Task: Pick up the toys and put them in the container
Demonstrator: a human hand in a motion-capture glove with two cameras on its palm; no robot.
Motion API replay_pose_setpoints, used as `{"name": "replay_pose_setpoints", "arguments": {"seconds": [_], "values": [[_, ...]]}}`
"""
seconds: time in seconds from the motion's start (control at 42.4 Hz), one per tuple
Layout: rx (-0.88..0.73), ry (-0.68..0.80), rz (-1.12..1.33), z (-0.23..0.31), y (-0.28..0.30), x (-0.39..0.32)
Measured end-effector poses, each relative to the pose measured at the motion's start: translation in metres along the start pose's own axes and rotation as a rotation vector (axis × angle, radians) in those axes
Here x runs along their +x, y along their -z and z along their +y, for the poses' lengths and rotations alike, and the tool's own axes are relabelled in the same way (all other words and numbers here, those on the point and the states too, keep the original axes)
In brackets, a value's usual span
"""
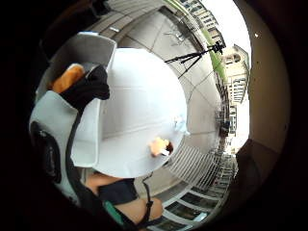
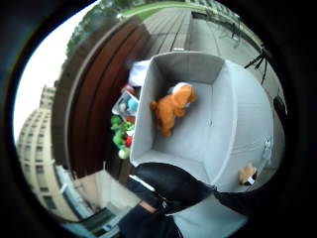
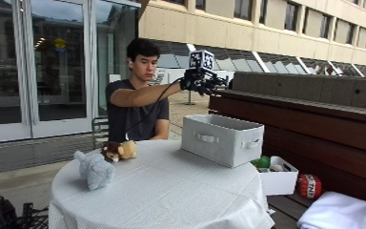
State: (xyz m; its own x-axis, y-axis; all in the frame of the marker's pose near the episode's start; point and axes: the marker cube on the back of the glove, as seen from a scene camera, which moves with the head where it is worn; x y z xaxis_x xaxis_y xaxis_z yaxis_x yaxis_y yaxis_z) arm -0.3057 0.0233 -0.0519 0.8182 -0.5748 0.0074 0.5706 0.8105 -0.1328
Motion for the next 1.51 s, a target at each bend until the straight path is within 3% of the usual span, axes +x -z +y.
{"name": "replay_pose_setpoints", "arguments": {"seconds": [0.424, 0.754, 1.061, 1.202, 1.367, 1.509], "values": [[0.075, -0.342, 0.138, 0.134, 0.040, 0.190], [0.025, -0.489, 0.143, 0.215, -0.029, 0.269], [-0.035, -0.501, 0.054, 0.228, -0.139, 0.307], [-0.021, -0.670, 0.039, 0.217, -0.172, 0.323], [-0.134, -0.604, 0.008, 0.199, -0.193, 0.358], [-0.042, -0.595, 0.034, 0.167, -0.223, 0.398]]}}
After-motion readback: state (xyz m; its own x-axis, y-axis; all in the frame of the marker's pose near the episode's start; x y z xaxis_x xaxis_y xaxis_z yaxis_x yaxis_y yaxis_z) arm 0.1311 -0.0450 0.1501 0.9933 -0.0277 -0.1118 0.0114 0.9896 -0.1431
